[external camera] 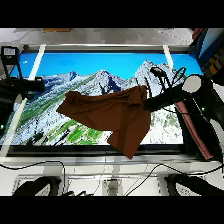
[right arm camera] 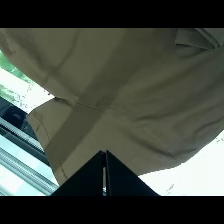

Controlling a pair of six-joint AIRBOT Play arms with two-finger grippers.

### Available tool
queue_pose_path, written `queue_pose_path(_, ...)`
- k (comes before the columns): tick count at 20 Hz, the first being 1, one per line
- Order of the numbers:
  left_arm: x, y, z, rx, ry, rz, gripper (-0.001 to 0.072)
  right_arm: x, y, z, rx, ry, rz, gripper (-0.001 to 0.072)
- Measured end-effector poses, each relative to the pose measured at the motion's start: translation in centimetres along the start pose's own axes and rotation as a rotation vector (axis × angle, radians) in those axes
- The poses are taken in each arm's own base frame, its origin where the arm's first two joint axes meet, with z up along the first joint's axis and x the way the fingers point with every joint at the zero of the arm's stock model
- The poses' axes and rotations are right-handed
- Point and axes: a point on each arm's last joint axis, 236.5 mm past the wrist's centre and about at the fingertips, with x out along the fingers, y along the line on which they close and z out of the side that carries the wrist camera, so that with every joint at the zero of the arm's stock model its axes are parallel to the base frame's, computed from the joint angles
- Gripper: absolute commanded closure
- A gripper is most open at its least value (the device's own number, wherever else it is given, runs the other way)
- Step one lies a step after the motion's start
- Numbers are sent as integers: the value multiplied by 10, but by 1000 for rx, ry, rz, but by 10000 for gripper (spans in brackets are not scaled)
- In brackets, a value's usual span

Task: Fold the clothes and pants, and hang the long-sleeved shirts on hangers.

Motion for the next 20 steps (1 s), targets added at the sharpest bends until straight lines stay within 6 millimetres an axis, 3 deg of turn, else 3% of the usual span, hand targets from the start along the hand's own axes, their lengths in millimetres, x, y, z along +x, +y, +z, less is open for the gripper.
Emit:
queue_pose_path(16, 0, 0, 0, 0, 0, 0, 13, 0, -2, 7, -1, -30, -10, 697)
queue_pose_path(18, 0, 0, 0, 0, 0, 0, 12, 0, -12, 8, -10, -32, -52, 697)
queue_pose_path(20, 0, 0, 0, -1, 0, 0, 12, -3, -34, -5, -32, 22, -145, 697)
